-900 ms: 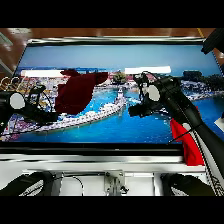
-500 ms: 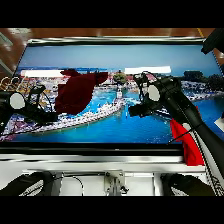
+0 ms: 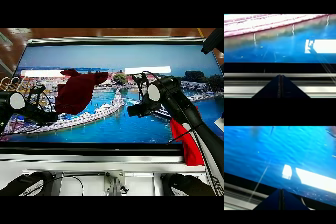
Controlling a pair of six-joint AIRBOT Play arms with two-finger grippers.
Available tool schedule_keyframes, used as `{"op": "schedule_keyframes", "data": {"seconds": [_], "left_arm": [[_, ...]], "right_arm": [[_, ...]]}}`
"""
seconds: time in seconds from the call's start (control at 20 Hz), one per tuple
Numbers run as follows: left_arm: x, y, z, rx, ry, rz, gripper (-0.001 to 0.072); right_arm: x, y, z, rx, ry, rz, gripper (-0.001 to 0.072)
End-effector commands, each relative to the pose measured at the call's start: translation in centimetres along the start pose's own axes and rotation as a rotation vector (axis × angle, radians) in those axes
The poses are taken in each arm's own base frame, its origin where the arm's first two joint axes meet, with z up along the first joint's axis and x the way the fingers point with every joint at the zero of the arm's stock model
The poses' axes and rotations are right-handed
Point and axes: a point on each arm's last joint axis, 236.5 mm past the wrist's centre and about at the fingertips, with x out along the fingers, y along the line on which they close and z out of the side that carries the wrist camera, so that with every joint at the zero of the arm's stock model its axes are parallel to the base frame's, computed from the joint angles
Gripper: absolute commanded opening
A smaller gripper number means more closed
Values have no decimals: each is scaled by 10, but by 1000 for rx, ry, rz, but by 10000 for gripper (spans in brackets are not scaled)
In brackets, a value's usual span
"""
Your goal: Fold the shirts.
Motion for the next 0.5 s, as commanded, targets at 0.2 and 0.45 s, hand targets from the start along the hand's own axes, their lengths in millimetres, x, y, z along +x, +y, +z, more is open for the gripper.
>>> {"op": "schedule_keyframes", "data": {"seconds": [0.2,0.45], "left_arm": [[1,-30,83,-82,-308,-140,34],[-12,-55,120,-186,-447,-285,34]], "right_arm": [[-1,4,-14,4,57,17,65],[0,1,-6,1,26,5,65]]}}
